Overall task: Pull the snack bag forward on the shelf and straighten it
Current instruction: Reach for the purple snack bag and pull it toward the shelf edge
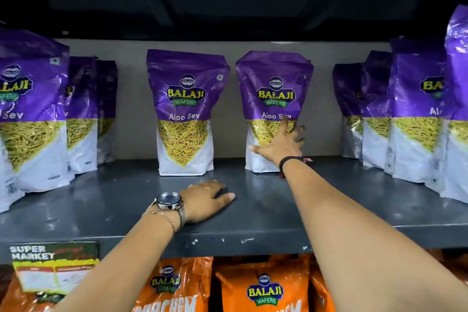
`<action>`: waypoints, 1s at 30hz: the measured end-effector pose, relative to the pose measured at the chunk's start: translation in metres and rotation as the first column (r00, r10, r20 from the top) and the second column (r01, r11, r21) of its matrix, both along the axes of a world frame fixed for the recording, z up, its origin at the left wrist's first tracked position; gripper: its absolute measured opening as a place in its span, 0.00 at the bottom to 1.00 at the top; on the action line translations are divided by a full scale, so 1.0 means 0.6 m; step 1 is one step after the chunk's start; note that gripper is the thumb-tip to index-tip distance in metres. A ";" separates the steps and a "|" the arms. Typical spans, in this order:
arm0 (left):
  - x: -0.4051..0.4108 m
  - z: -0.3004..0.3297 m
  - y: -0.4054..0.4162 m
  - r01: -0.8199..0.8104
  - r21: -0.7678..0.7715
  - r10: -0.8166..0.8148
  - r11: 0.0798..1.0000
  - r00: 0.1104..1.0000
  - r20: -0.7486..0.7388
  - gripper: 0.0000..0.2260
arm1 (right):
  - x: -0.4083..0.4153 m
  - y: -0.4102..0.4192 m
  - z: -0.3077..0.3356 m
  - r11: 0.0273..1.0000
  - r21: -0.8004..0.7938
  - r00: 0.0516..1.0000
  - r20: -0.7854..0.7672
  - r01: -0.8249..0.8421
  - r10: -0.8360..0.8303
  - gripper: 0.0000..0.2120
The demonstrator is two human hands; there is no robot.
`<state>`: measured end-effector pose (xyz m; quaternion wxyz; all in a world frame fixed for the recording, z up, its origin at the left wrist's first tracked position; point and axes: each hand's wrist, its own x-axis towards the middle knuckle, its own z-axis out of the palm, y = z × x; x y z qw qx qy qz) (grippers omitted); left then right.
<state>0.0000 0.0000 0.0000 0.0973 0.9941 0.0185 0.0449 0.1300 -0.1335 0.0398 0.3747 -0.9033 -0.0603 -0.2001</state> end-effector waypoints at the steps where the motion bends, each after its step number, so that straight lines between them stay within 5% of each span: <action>1: -0.001 0.001 -0.001 0.010 0.001 -0.010 1.000 1.000 0.006 0.24 | 0.003 -0.001 -0.003 1.000 0.002 1.000 -0.003 -0.004 0.004 0.53; 30: -0.002 0.001 -0.004 0.018 0.016 -0.018 1.000 1.000 0.008 0.24 | -0.048 -0.036 -0.011 0.998 -0.054 0.994 0.104 0.025 -0.020 0.46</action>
